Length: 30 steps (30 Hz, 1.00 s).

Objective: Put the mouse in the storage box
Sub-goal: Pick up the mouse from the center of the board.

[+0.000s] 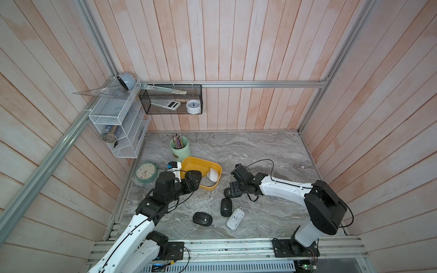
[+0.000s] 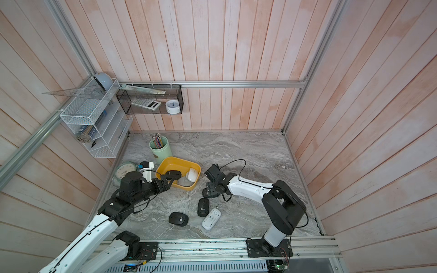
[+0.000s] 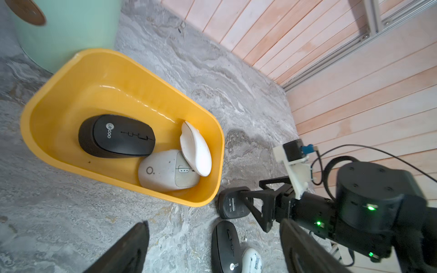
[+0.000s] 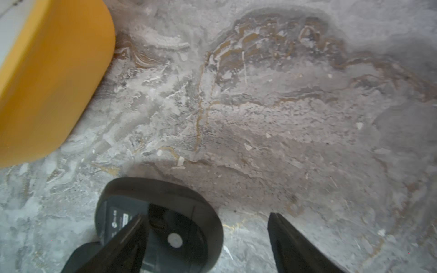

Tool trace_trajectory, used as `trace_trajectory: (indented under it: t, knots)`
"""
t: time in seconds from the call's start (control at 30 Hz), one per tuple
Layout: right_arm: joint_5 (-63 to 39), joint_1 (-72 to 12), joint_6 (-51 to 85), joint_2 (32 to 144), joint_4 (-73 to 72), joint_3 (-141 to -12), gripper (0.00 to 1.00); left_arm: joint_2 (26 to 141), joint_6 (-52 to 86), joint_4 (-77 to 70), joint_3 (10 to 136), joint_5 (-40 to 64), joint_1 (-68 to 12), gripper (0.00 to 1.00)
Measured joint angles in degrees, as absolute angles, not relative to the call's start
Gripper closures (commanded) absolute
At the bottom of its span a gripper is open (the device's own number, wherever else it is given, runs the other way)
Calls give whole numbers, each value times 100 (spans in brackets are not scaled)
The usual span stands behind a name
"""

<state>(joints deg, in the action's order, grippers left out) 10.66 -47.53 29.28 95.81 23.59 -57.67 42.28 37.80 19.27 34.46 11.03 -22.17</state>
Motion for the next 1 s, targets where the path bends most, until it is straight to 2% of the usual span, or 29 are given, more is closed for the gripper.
trace_trajectory:
  t: [0.27,0.63,1.0]
  knots:
    - [650,-4753,2738,9821,2480,-5986,12,3719,3756,1994,3295,786,-2217,3]
    - [353,-4753,2827,9721,2499,-5839,8,3907,3868,1612,3039,1201,-2187,2]
    - [-458,-4560,3216,9459,1741,-5192,9,4217,4106,1107,2808,1544,-2174,2]
